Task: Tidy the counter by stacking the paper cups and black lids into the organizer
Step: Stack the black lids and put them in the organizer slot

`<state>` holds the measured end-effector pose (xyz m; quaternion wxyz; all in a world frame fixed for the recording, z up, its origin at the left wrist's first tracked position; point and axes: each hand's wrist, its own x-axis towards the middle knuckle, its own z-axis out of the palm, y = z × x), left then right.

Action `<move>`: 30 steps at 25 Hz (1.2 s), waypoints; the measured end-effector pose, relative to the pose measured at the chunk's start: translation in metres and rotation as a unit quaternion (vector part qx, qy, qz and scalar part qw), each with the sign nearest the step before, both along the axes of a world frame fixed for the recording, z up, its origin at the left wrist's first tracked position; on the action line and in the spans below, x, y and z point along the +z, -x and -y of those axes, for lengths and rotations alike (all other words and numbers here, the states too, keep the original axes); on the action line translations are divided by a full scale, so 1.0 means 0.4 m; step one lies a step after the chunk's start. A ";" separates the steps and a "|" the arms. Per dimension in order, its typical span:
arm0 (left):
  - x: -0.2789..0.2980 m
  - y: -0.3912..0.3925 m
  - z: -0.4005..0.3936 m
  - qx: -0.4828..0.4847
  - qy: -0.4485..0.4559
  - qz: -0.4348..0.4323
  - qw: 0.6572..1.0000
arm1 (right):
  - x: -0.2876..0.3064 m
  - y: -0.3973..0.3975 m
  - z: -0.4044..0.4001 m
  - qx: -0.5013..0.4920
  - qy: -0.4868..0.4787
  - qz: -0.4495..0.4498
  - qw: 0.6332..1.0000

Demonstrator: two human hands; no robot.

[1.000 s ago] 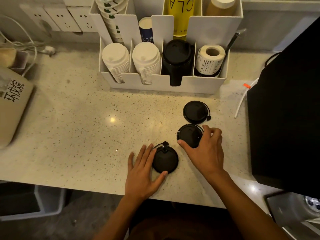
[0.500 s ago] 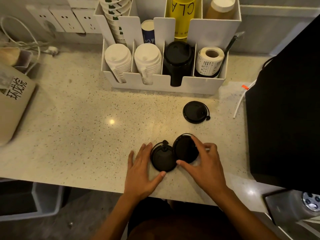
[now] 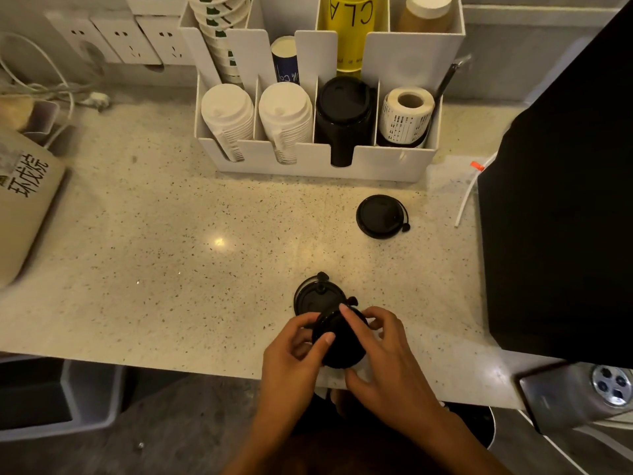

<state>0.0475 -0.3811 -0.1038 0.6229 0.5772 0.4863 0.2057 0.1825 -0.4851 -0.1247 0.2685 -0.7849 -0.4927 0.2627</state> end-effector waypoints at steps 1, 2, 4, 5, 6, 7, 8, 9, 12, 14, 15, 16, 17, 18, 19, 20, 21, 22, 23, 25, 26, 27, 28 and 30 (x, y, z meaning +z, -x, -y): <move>0.003 0.001 -0.003 0.021 0.015 0.013 1.000 | 0.004 0.004 -0.003 -0.015 -0.004 -0.014 1.000; 0.005 0.001 -0.008 0.042 0.021 0.017 0.999 | 0.009 0.009 -0.009 -0.030 -0.006 -0.027 0.999; 0.005 0.002 -0.013 0.067 0.027 0.015 0.997 | 0.017 0.021 -0.024 -0.054 -0.013 -0.033 0.998; 0.004 0.001 -0.014 0.071 0.030 0.016 0.997 | 0.019 0.025 -0.034 -0.064 -0.019 -0.024 0.997; 0.002 0.002 -0.014 0.072 0.026 0.010 0.997 | 0.022 0.029 -0.045 -0.072 -0.026 -0.015 0.997; -0.002 0.004 -0.017 0.071 0.006 -0.008 0.997 | 0.024 0.033 -0.055 -0.076 -0.030 -0.008 0.997; -0.008 0.007 -0.022 0.067 -0.026 -0.035 0.997 | 0.026 0.034 -0.066 -0.077 -0.031 -0.001 0.997; -0.018 0.008 -0.031 0.061 -0.063 -0.064 0.994 | 0.026 0.035 -0.075 -0.077 -0.031 0.008 0.996; -0.057 0.002 -0.064 0.037 -0.158 -0.136 0.977 | 0.020 0.029 -0.104 -0.074 -0.015 0.045 0.996; -0.079 -0.008 -0.082 0.025 -0.183 -0.175 0.967 | 0.014 0.021 -0.125 -0.066 0.013 0.063 0.996; -0.087 -0.013 -0.089 0.023 -0.189 -0.190 0.963 | 0.010 0.017 -0.135 -0.061 0.024 0.070 0.995; -0.095 -0.016 -0.094 0.023 -0.195 -0.200 0.960 | 0.006 0.014 -0.143 -0.056 0.032 0.076 0.995; -0.102 -0.019 -0.097 0.023 -0.199 -0.209 0.957 | 0.002 0.011 -0.148 -0.052 0.037 0.080 0.995; -0.107 -0.021 -0.098 0.022 -0.204 -0.215 0.955 | -0.002 0.008 -0.150 -0.048 0.043 0.083 0.995; -0.109 -0.024 -0.098 0.020 -0.209 -0.221 0.952 | -0.005 0.006 -0.151 -0.044 0.048 0.085 0.994; -0.109 -0.028 -0.098 0.018 -0.211 -0.225 0.951 | -0.008 0.004 -0.152 -0.042 0.053 0.086 0.994; -0.108 -0.031 -0.099 0.017 -0.212 -0.228 0.950 | -0.010 0.002 -0.153 -0.041 0.059 0.086 0.994; -0.107 -0.033 -0.099 0.015 -0.211 -0.230 0.950 | -0.012 0.000 -0.154 -0.039 0.063 0.086 0.994; -0.106 -0.034 -0.099 0.013 -0.211 -0.233 0.949 | -0.012 -0.002 -0.156 -0.036 0.065 0.086 0.994; -0.105 -0.031 -0.097 0.010 -0.212 -0.240 0.947 | -0.013 -0.004 -0.162 -0.025 0.067 0.088 0.994; -0.105 -0.028 -0.097 0.008 -0.214 -0.244 0.946 | -0.013 -0.003 -0.164 -0.019 0.069 0.090 0.993; -0.107 -0.024 -0.096 0.005 -0.217 -0.246 0.945 | -0.014 -0.001 -0.164 -0.015 0.071 0.094 0.993; -0.109 -0.021 -0.095 0.000 -0.222 -0.247 0.943 | -0.016 0.001 -0.162 -0.012 0.072 0.097 0.993; -0.114 -0.016 -0.091 -0.007 -0.234 -0.250 0.939 | -0.019 0.003 -0.157 -0.011 0.077 0.100 0.992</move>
